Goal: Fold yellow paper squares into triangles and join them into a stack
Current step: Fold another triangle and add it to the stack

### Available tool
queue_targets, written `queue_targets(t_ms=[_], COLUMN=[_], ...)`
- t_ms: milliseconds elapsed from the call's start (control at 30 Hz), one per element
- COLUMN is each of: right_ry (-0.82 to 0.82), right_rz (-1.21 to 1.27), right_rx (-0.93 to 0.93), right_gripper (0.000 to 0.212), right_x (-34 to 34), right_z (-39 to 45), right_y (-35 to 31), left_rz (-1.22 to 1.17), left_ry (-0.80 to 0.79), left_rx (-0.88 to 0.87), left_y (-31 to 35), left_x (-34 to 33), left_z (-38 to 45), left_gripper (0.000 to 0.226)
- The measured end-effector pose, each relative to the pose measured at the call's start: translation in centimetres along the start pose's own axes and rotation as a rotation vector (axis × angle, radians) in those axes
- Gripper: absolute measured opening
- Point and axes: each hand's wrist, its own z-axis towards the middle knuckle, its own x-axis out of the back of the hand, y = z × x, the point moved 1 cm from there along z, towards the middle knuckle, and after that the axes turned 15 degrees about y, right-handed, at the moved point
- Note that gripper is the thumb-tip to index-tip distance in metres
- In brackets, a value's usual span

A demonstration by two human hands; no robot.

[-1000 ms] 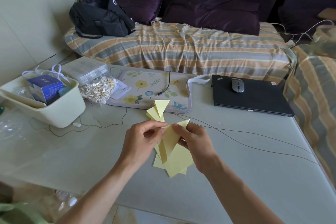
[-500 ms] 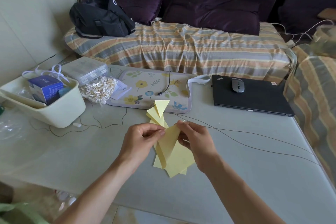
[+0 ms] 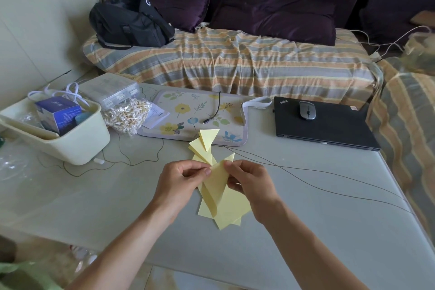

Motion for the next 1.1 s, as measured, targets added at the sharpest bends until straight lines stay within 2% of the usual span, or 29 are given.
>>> queue_targets(t_ms=[100,267,533,733,867,1100], right_ry=[0.025,-0.068,-0.052,-0.117,-0.077,-0.162], right_rz=[0.005,0.042,0.029,0.002,-0.022,-0.051], right_rx=[0.0,-0.105,-0.067,-0.085,-0.051,-0.094], right_gripper=[0.017,0.016,0.015,0.026,0.022,0.015], right_x=[0.07,-0.19,-0.29,-0.53,-0.57,-0.69], right_z=[-0.03,-0.24,-0.31,-0.47,-0.47,-0.79], right_y=[-0.18,0.1,-0.01,0.6,0.48,0.46], left_rz=[-0.005,-0.083,-0.118,-0.147,-0.164,-0.184], left_ry=[0.01,0.063,0.093,0.133,0.139,0.204], left_rx=[-0.004,0.016,0.036,0.053,0.069,0.08], left_y=[-0.04,0.27,0.1,-0.04,-0.13,-0.37], left_x=[-0.11,-0.02,-0.16,-0.04,-0.21,0.11], left_z=[-0.11,-0.13,-0.07,0.27,0.0,0.53], left_gripper=[0.006,0.006,0.007,0.007,0.007,0.008])
